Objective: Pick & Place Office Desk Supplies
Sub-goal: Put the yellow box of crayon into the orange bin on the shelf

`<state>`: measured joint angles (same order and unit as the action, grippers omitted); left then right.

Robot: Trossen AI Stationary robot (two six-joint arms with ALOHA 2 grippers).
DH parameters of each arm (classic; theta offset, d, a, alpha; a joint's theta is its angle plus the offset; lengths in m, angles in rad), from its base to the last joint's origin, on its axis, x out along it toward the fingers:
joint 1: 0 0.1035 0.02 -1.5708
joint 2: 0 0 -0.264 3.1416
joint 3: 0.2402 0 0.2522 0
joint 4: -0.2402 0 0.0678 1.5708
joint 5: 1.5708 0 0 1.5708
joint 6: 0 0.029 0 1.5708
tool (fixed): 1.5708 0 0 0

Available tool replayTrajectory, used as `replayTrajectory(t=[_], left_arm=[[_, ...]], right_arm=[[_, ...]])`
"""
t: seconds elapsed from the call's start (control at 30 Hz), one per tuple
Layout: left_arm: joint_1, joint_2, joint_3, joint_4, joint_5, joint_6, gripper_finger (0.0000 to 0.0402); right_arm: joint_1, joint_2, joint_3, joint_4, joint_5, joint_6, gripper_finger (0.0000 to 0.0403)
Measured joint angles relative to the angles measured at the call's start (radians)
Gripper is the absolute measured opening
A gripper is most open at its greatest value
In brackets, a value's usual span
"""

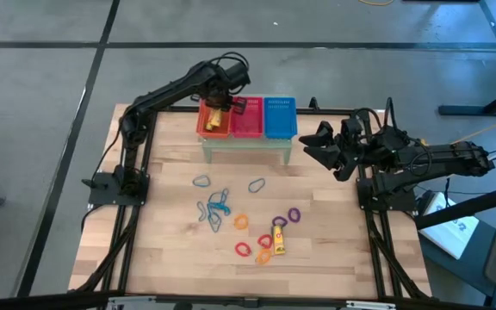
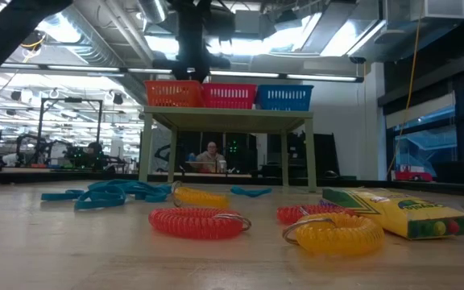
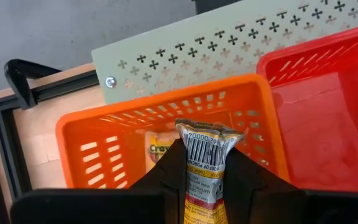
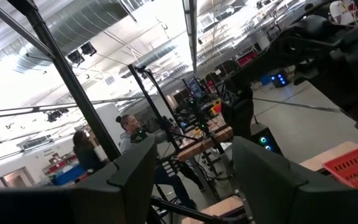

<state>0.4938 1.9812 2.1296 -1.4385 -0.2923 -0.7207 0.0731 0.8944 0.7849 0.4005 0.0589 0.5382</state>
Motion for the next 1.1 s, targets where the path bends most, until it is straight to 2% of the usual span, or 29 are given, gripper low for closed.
replayTrajectory(t=[0.13,0.47,0.67,0.9,1.1], left_arm=[[0.000,-0.004,0.000,0.006,0.005,-0.004,0.0080],[0.002,-0.008,0.000,0.025,0.023,-0.038,0.0180],[0.000,-0.056,0.000,0.078,-0.001,-0.019,0.0211],[-0.013,-0.191,0.000,0.295,-0.030,-0.002,0.0211],[-0.113,-0.350,0.000,0.623,-0.031,0.152,0.0208]], right_arm=[[0.000,0.000,0.000,0.002,0.000,0.000,0.0213],[0.000,0.000,0.000,0.002,0.000,0.000,0.0213],[0.000,0.000,0.000,0.002,0.000,-0.003,0.0213],[0.000,0.000,0.000,0.002,0.000,-0.003,0.0213],[0.000,0.000,0.000,0.002,0.000,-0.002,0.0213]])
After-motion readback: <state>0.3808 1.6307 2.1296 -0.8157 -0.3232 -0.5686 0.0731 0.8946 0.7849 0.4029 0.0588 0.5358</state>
